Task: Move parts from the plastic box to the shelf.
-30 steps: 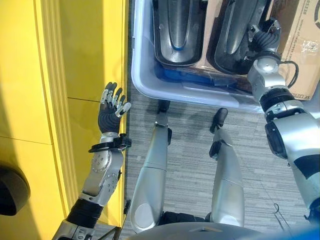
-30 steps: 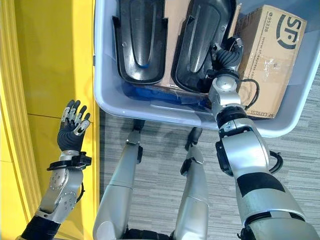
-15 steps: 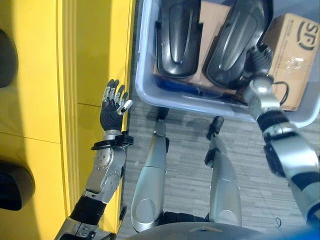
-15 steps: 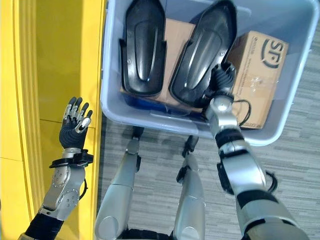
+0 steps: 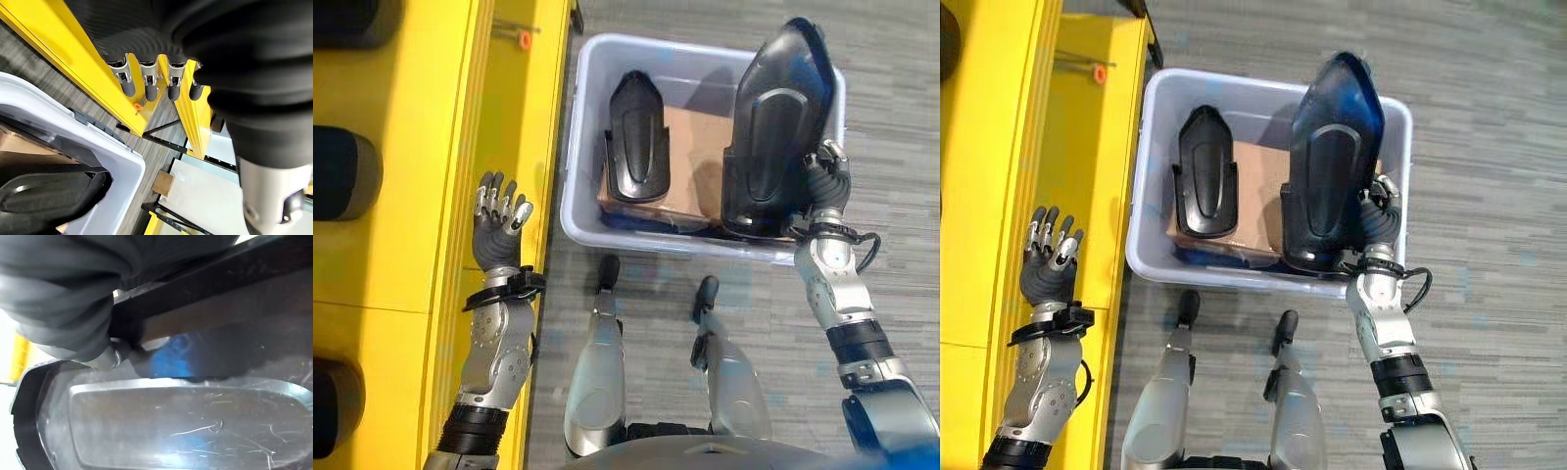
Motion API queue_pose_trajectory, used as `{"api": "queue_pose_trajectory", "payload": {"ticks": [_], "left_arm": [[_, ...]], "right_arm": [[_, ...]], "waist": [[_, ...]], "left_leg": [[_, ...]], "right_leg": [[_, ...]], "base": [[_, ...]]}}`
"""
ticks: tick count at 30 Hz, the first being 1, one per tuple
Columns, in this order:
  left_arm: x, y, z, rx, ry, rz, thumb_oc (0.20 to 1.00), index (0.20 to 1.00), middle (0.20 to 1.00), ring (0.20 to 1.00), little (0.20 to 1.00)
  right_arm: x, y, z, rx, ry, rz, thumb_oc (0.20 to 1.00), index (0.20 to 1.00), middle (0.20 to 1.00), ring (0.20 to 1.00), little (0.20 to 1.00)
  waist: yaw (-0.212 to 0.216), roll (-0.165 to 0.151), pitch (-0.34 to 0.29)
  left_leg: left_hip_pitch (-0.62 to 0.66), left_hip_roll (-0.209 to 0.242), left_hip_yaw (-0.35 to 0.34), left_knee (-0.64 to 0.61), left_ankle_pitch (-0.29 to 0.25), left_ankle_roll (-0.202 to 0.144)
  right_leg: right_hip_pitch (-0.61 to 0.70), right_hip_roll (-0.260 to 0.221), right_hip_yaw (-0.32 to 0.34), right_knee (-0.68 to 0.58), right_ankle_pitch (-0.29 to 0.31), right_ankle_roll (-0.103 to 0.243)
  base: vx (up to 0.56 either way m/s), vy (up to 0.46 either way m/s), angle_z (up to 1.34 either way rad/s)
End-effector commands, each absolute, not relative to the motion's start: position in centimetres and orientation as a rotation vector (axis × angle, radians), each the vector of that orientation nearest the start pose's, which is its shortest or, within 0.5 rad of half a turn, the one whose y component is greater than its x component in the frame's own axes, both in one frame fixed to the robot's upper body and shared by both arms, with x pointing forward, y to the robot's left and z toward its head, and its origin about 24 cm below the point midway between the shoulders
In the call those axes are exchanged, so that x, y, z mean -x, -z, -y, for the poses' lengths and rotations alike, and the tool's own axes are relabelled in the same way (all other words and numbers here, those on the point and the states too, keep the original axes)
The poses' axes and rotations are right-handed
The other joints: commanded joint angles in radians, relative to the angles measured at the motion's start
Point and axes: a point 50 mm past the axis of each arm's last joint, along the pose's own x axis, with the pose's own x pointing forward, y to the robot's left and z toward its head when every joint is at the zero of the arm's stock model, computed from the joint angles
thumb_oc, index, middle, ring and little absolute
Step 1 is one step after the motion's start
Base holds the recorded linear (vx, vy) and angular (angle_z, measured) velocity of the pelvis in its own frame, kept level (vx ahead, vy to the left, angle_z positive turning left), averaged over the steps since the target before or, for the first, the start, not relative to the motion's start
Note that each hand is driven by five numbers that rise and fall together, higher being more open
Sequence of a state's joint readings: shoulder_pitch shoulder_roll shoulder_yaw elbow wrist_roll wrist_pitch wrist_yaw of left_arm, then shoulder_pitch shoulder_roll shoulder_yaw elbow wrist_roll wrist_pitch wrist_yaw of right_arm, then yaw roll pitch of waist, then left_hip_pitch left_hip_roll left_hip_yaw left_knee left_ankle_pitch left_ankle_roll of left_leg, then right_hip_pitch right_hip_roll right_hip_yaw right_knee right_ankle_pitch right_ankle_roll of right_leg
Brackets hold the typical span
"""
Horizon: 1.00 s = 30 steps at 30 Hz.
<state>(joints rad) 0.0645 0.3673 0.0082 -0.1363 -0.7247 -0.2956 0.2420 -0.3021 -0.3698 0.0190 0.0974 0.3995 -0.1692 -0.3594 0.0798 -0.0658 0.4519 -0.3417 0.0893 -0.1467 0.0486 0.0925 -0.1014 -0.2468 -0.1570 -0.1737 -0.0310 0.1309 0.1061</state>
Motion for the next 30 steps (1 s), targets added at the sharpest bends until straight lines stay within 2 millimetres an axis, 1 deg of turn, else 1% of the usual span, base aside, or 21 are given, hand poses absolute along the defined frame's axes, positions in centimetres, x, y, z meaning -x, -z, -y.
{"api": "queue_pose_trajectory", "payload": {"ticks": [1,2,4,6,10,15,18,19,20,21,22,23,24,25,26,27,29,30], "left_arm": [[-22.3,-9.6,-24.4,0.343,-0.245,0.333,1.0,1.0,1.0,1.0,1.0],[-21.7,-9.0,-24.9,0.328,-0.257,0.306,1.0,1.0,1.0,1.0,1.0],[-21.4,-8.6,-25.1,0.323,-0.269,0.29,1.0,1.0,1.0,1.0,1.0],[-21.2,-8.3,-25.2,0.314,-0.274,0.272,1.0,1.0,1.0,1.0,1.0],[-20.8,-7.4,-25.2,0.293,-0.281,0.226,1.0,1.0,1.0,1.0,1.0],[-20.2,-6.8,-25.5,0.262,-0.287,0.191,1.0,1.0,1.0,1.0,1.0],[-20.1,-6.7,-25.6,0.25,-0.293,0.185,1.0,1.0,1.0,1.0,1.0],[-20.1,-6.7,-25.6,0.25,-0.294,0.185,1.0,1.0,1.0,1.0,1.0],[-20.2,-6.5,-25.8,0.245,-0.304,0.176,1.0,1.0,1.0,1.0,1.0],[-20.3,-6.4,-25.9,0.242,-0.31,0.173,1.0,1.0,1.0,1.0,1.0],[-20.5,-6.5,-25.8,0.244,-0.301,0.18,1.0,1.0,1.0,1.0,1.0],[-20.6,-6.4,-25.7,0.254,-0.3,0.179,1.0,1.0,1.0,1.0,1.0],[-21.0,-6.1,-25.3,0.268,-0.284,0.169,1.0,1.0,1.0,1.0,1.0],[-21.0,-6.1,-25.3,0.269,-0.284,0.168,1.0,1.0,1.0,1.0,1.0],[-21.1,-6.1,-25.1,0.273,-0.276,0.166,1.0,1.0,1.0,1.0,1.0],[-20.9,-5.7,-24.6,0.295,-0.271,0.16,1.0,1.0,1.0,1.0,1.0],[-20.8,-5.3,-24.3,0.324,-0.28,0.148,1.0,1.0,1.0,1.0,1.0],[-20.6,-5.0,-24.2,0.342,-0.289,0.14,1.0,1.0,1.0,1.0,1.0]], "right_arm": [[-30.0,-15.0,22.6,-0.063,0.259,0.491,0.2,0.2,0.2,0.2,0.2],[-28.8,-14.4,23.1,-0.063,0.252,0.482,0.2,0.2,0.2,0.2,0.2],[-28.4,-13.9,23.1,-0.101,0.242,0.47,0.2,0.2,0.2,0.2,0.2],[-28.0,-13.7,22.9,-0.1,0.226,0.464,0.2,0.2,0.2,0.2,0.2],[-27.5,-12.8,22.2,-0.145,0.177,0.426,0.2,0.2,0.2,0.2,0.2],[-27.2,-12.2,21.1,-0.186,0.117,0.402,0.2,0.2,0.2,0.2,0.2],[-27.2,-12.4,20.3,-0.206,0.076,0.405,0.2,0.2,0.2,0.2,0.2],[-27.2,-12.4,20.3,-0.206,0.076,0.405,0.2,0.2,0.2,0.2,0.2],[-27.3,-12.4,19.8,-0.225,0.058,0.404,0.2,0.2,0.2,0.2,0.2],[-27.4,-12.4,19.6,-0.234,0.052,0.404,0.2,0.2,0.2,0.2,0.2],[-27.3,-12.5,19.4,-0.249,0.041,0.411,0.2,0.2,0.2,0.2,0.2],[-27.3,-12.5,19.4,-0.252,0.034,0.409,0.2,0.2,0.2,0.2,0.2],[-26.9,-12.1,19.5,-0.269,0.034,0.396,0.2,0.2,0.2,0.2,0.2],[-26.9,-12.0,19.5,-0.269,0.034,0.395,0.2,0.2,0.2,0.2,0.2],[-26.7,-11.9,19.6,-0.27,0.031,0.391,0.2,0.2,0.2,0.2,0.2],[-25.9,-11.4,19.8,-0.263,0.014,0.367,0.2,0.2,0.2,0.2,0.2],[-25.8,-11.4,19.8,-0.247,-0.002,0.364,0.2,0.2,0.2,0.2,0.2],[-25.8,-11.5,19.5,-0.25,-0.022,0.363,0.2,0.2,0.2,0.2,0.2]], "waist": [[-0.018,-0.016,-0.116],[-0.027,-0.022,-0.164],[-0.034,-0.024,-0.191],[-0.038,-0.026,-0.216],[-0.044,-0.029,-0.262],[-0.048,-0.025,-0.289],[-0.05,-0.02,-0.286],[-0.05,-0.021,-0.285],[-0.053,-0.012,-0.283],[-0.052,-0.008,-0.281],[-0.059,-0.002,-0.28],[-0.067,0.005,-0.284],[-0.082,0.012,-0.299],[-0.082,0.012,-0.299],[-0.083,0.013,-0.302],[-0.073,0.007,-0.306],[-0.076,0.009,-0.311],[-0.07,0.01,-0.313]], "left_leg": [[0.059,-0.004,0.071,-0.093,-0.021,0.045],[0.099,-0.012,0.077,-0.103,-0.033,0.053],[0.125,-0.019,0.081,-0.105,-0.044,0.06],[0.146,-0.03,0.086,-0.106,-0.056,0.069],[0.204,-0.062,0.092,-0.121,-0.078,0.091],[0.26,-0.106,0.086,-0.13,-0.098,0.123],[0.285,-0.129,0.069,-0.133,-0.099,0.138],[0.285,-0.13,0.069,-0.133,-0.098,0.139],[0.292,-0.137,0.046,-0.136,-0.094,0.145],[0.291,-0.136,0.037,-0.136,-0.089,0.146],[0.284,-0.138,0.008,-0.133,-0.083,0.15],[0.28,-0.134,-0.015,-0.132,-0.077,0.152],[0.263,-0.133,-0.071,-0.123,-0.059,0.151],[0.265,-0.133,-0.071,-0.123,-0.062,0.15],[0.258,-0.137,-0.093,-0.12,-0.055,0.149],[0.248,-0.148,-0.131,-0.1,-0.049,0.137],[0.24,-0.139,-0.15,-0.1,-0.036,0.124],[0.233,-0.128,-0.15,-0.101,-0.031,0.115]], "right_leg": [[0.04,-0.032,-0.009,0.014,-0.073,0.045],[0.075,-0.043,-0.007,0.001,-0.065,0.054],[0.094,-0.054,-0.004,-0.001,-0.059,0.062],[0.111,-0.066,0.0,0.001,-0.055,0.069],[0.141,-0.097,0.007,0.029,-0.043,0.086],[0.153,-0.142,0.025,0.105,-0.021,0.103],[0.153,-0.159,0.052,0.163,0.013,0.107],[0.153,-0.16,0.053,0.165,0.012,0.107],[0.144,-0.14,0.1,0.198,0.022,0.101],[0.134,-0.12,0.13,0.215,0.013,0.095],[0.125,-0.067,0.209,0.245,-0.011,0.09],[0.115,-0.004,0.283,0.265,-0.065,0.082],[0.135,0.121,0.419,0.262,-0.178,0.055],[0.134,0.121,0.418,0.268,-0.183,0.053],[0.143,0.156,0.446,0.261,-0.212,0.033],[0.166,0.177,0.433,0.238,-0.243,-0.015],[0.188,0.189,0.432,0.199,-0.245,-0.026],[0.192,0.185,0.418,0.173,-0.241,-0.026]], "base": [[0.11,0.094,-0.1],[0.1,0.103,-0.11],[0.08,0.117,-0.03],[0.05,0.121,-0.05],[0.05,0.149,-0.02],[0.01,0.176,0.08],[-0.01,0.123,0.15],[-0.05,0.096,0.22],[-0.07,0.067,0.19],[-0.11,0.047,0.34],[-0.07,-0.015,0.46],[-0.03,-0.048,0.68],[0.01,-0.035,0.72],[0.01,-0.055,1.24],[-0.03,-0.161,1.6],[-0.06,-0.231,1.5],[-0.11,-0.26,0.79],[-0.14,-0.219,0.55]]}}
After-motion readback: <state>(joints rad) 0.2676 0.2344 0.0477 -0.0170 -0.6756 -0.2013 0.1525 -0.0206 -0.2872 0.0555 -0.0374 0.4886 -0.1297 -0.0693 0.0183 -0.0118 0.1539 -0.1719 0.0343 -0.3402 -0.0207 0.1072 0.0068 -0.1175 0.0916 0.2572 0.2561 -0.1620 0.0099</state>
